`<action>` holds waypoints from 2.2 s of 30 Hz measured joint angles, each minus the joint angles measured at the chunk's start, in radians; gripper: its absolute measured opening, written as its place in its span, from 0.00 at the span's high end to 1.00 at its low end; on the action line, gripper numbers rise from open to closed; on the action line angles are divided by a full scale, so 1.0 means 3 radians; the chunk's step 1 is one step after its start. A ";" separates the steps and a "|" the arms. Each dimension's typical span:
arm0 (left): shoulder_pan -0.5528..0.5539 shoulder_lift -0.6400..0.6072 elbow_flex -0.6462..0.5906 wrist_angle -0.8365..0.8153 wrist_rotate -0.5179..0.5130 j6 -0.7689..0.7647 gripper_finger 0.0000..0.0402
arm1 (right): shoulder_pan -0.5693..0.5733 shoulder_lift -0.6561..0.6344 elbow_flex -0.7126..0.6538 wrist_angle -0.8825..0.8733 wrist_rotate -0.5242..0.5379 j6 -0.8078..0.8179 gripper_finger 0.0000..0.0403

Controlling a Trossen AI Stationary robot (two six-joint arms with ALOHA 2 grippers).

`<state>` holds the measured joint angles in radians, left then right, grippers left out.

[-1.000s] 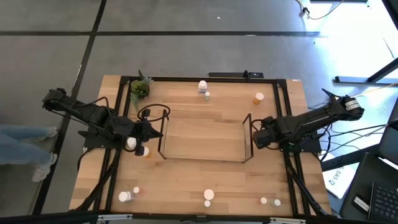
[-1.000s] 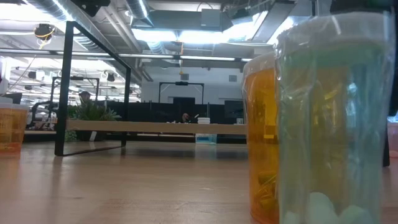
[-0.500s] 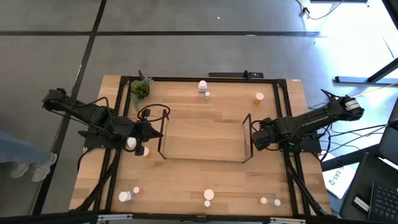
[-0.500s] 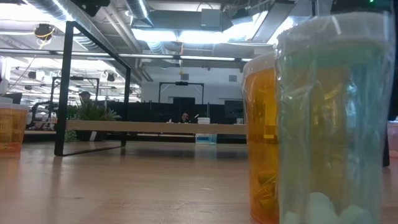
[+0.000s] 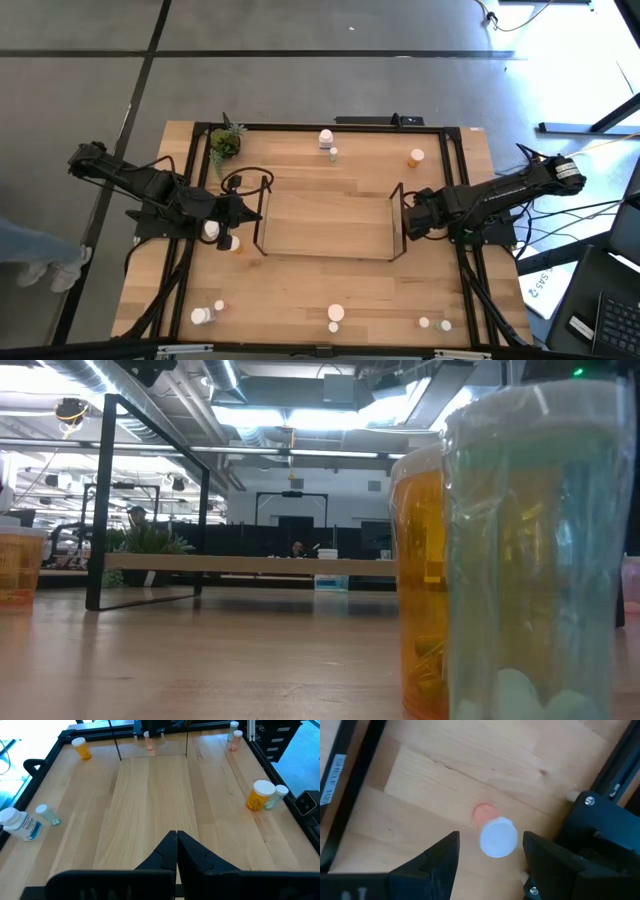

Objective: Pick and place medicine bottles onto shelf by color
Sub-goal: Put the top pink pill bottle on the shelf

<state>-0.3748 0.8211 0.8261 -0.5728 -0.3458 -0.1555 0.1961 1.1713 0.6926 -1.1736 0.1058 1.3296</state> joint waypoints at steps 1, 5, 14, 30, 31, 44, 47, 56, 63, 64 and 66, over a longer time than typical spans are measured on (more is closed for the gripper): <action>0.0000 0.0000 0.0000 0.0000 0.0001 0.0000 1.00 | -0.0007 0.0000 0.0000 -0.0001 -0.0004 -0.0003 0.45; 0.0000 0.0000 0.0000 -0.0008 0.0000 0.0000 1.00 | -0.0036 0.0000 0.0000 -0.0003 -0.0023 0.0024 0.45; 0.0000 0.0000 0.0000 -0.0011 0.0001 0.0001 1.00 | -0.0057 0.0001 -0.0015 0.0025 -0.0042 0.0079 0.45; 0.0000 0.0000 0.0000 -0.0013 0.0001 0.0001 1.00 | -0.0059 0.0317 0.0004 0.0063 -0.0156 0.0030 0.48; 0.0000 0.0000 0.0000 -0.0013 0.0000 0.0001 1.00 | -0.0059 0.0344 0.0005 0.0063 -0.0156 0.0006 0.48; 0.0001 0.0000 0.0000 -0.0014 0.0001 0.0003 1.00 | -0.0059 0.0355 -0.0003 0.0080 -0.0067 -0.0010 0.62; 0.0000 0.0000 0.0000 -0.0014 0.0001 0.0003 1.00 | -0.0059 0.0355 -0.0004 0.0076 -0.0018 -0.0010 0.65; 0.0000 0.0000 0.0000 -0.0014 0.0001 0.0003 1.00 | -0.0058 0.0356 -0.0006 0.0058 0.0075 -0.0037 0.69; 0.0000 0.0000 0.0000 -0.0014 0.0000 0.0003 1.00 | -0.0058 0.0251 0.0071 -0.0120 0.0111 -0.0172 0.69; 0.0000 0.0000 0.0000 -0.0014 0.0001 0.0003 1.00 | -0.0058 0.0223 0.0095 -0.0191 0.0112 -0.0170 0.69; 0.0000 0.0000 0.0000 -0.0014 0.0001 0.0003 1.00 | -0.0058 0.0194 0.0137 -0.0279 0.0111 -0.0169 0.69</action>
<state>-0.3748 0.8211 0.8261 -0.5770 -0.3456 -0.1545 0.1787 1.2295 0.7338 -1.2574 0.1390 1.2789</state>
